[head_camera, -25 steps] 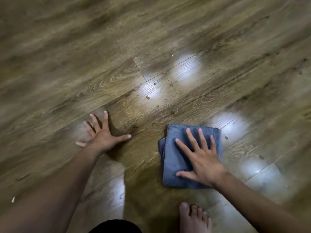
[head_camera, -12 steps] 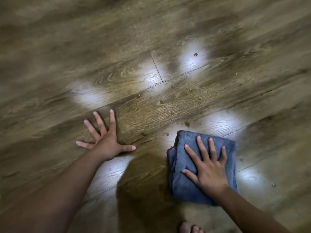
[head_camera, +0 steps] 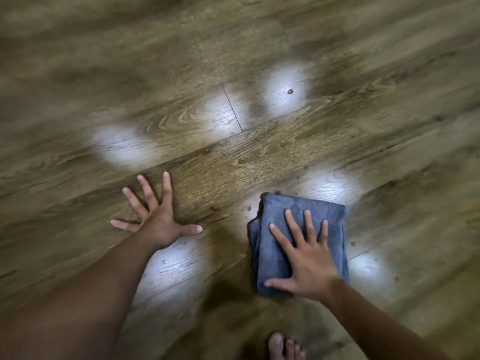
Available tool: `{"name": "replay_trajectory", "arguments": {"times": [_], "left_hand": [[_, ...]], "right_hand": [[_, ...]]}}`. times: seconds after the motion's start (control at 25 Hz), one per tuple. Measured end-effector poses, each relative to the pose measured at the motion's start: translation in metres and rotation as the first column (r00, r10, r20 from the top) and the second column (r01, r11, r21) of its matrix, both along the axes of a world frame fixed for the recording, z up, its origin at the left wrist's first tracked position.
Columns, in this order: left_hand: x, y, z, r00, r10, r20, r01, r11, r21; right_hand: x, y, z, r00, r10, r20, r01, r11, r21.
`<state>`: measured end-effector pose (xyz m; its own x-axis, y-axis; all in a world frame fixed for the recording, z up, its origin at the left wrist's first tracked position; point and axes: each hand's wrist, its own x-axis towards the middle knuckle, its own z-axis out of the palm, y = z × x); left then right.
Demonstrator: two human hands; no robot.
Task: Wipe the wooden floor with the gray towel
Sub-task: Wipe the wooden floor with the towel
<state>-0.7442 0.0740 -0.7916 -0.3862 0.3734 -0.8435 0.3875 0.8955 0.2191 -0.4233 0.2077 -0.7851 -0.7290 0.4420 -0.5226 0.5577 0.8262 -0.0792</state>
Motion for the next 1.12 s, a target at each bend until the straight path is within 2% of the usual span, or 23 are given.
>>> {"name": "replay_trajectory", "arguments": {"times": [0.08, 0.2, 0.28, 0.4, 0.44, 0.48, 0.56, 0.72, 0.84, 0.96, 1.12], "left_hand": [[0.001, -0.002, -0.003, 1.000, -0.010, -0.007, 0.010, 1.000, 0.015], [0.001, -0.004, -0.008, 0.999, -0.004, -0.048, 0.005, 1.000, 0.017], [0.001, -0.003, -0.013, 0.998, -0.008, -0.058, 0.009, 1.000, 0.012], [0.002, -0.006, -0.018, 0.998, -0.015, -0.066, 0.017, 1.000, 0.023], [0.000, -0.013, -0.018, 0.992, -0.033, -0.123, 0.040, 0.998, 0.055], [-0.006, -0.020, -0.021, 0.964, -0.062, -0.257, 0.097, 0.987, 0.127], [-0.026, -0.029, -0.029, 0.842, 0.013, -0.539, 0.187, 0.930, 0.315], [-0.055, -0.029, -0.058, 0.724, 0.043, -0.689, 0.305, 0.875, 0.375], [-0.051, -0.030, -0.061, 0.710, 0.057, -0.701, 0.327, 0.856, 0.401], [-0.054, -0.030, -0.057, 0.719, 0.103, -0.687, 0.296, 0.849, 0.437], [-0.053, -0.031, -0.055, 0.722, 0.182, -0.667, 0.256, 0.825, 0.503]], "right_hand": [[0.019, -0.001, -0.006, 0.988, 0.150, 0.025, -0.150, 0.988, 0.031], [0.021, -0.009, -0.019, 0.991, 0.131, 0.017, -0.132, 0.990, 0.057], [0.018, -0.022, -0.026, 0.998, 0.049, -0.041, -0.045, 0.994, 0.097], [-0.005, -0.022, -0.031, 0.959, -0.237, -0.155, 0.263, 0.948, 0.180], [-0.019, -0.020, -0.031, 0.925, -0.335, -0.181, 0.366, 0.913, 0.178], [-0.034, -0.015, -0.031, 0.888, -0.416, -0.198, 0.449, 0.877, 0.171], [-0.063, 0.003, -0.035, 0.829, -0.511, -0.226, 0.551, 0.816, 0.174], [-0.129, 0.059, -0.046, 0.758, -0.567, -0.322, 0.638, 0.748, 0.185], [-0.206, 0.079, -0.048, 0.796, -0.501, -0.338, 0.571, 0.808, 0.147], [-0.266, 0.046, -0.043, 0.916, -0.244, -0.319, 0.314, 0.930, 0.190], [-0.237, -0.022, -0.038, 0.951, 0.065, -0.301, -0.002, 0.979, 0.204]]}}
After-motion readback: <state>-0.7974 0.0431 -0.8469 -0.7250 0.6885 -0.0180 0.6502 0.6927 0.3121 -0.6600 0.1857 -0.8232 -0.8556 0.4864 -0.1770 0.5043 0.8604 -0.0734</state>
